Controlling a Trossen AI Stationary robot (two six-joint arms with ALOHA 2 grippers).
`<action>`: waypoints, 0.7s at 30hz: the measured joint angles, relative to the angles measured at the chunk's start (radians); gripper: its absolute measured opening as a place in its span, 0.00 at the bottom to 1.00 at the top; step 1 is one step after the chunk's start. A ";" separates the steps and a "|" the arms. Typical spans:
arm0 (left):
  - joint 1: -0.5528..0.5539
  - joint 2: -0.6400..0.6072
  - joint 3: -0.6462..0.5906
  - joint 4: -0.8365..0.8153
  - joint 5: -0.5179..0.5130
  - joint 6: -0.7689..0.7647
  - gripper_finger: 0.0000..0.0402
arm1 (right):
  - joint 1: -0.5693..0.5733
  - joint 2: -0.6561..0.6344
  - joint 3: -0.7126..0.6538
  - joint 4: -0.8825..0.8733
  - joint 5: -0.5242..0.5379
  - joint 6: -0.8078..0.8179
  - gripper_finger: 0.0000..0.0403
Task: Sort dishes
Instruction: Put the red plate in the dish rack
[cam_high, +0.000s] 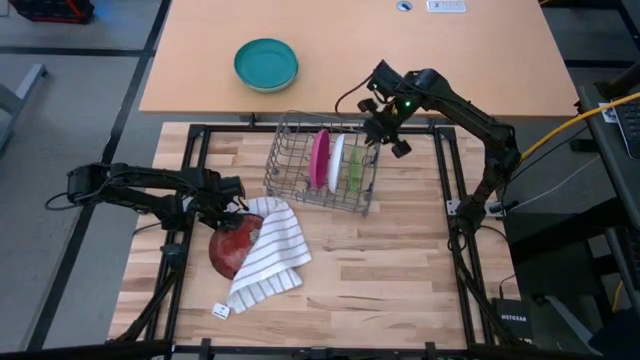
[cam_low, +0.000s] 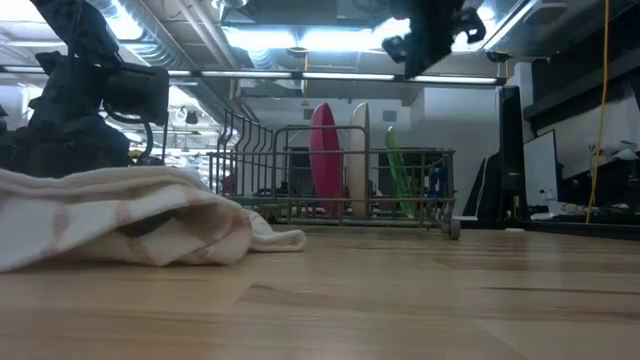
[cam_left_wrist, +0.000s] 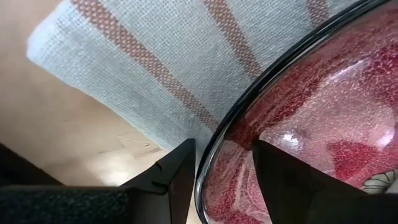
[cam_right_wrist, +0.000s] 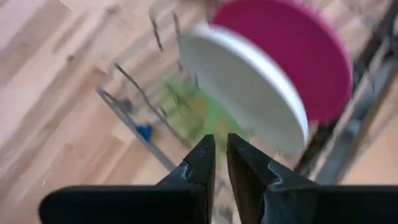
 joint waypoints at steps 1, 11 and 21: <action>0.000 0.000 -0.001 0.004 0.001 0.000 0.39 | 0.024 -0.007 0.000 0.005 -0.008 -0.004 0.12; 0.000 0.000 -0.001 0.185 0.001 -0.006 0.39 | 0.295 -0.022 -0.018 0.095 -0.026 -0.031 0.12; 0.000 0.000 -0.001 0.211 0.002 0.000 0.39 | 0.525 -0.018 -0.338 0.492 -0.025 -0.036 0.12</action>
